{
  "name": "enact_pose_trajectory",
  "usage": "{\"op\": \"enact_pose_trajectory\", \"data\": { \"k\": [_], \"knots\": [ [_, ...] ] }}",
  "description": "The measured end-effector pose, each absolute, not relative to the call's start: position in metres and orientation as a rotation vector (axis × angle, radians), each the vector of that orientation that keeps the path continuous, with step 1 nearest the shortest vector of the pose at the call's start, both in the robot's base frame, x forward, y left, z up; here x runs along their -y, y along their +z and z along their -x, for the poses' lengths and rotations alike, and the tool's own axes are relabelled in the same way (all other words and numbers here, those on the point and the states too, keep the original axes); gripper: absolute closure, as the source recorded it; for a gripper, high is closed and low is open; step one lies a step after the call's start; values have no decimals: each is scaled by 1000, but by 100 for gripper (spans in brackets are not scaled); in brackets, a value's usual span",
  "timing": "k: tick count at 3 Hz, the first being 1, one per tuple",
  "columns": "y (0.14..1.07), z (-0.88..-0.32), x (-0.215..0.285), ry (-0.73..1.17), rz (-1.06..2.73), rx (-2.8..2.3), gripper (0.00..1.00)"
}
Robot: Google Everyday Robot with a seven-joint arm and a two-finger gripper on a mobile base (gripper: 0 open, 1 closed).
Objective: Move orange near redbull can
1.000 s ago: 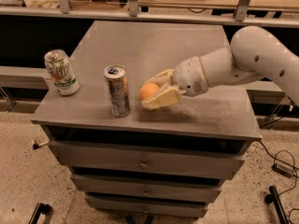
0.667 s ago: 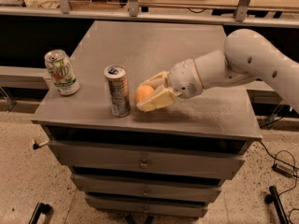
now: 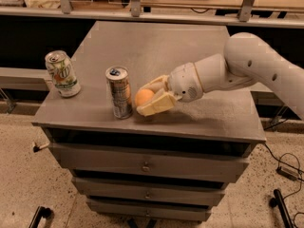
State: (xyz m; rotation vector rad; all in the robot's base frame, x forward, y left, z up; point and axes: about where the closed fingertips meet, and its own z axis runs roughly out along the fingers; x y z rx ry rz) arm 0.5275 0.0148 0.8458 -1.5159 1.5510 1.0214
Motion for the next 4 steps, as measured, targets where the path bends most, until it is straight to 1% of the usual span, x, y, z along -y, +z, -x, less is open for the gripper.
{"op": "enact_pose_trajectory", "data": {
  "k": [1,2,4],
  "knots": [
    [846,-527,-17,1025,1520,-1548,23],
    [845,-526,-20,1029,1525,-1545,0],
    [855,-525,-17,1026,1550,-1520,0]
  ]
}}
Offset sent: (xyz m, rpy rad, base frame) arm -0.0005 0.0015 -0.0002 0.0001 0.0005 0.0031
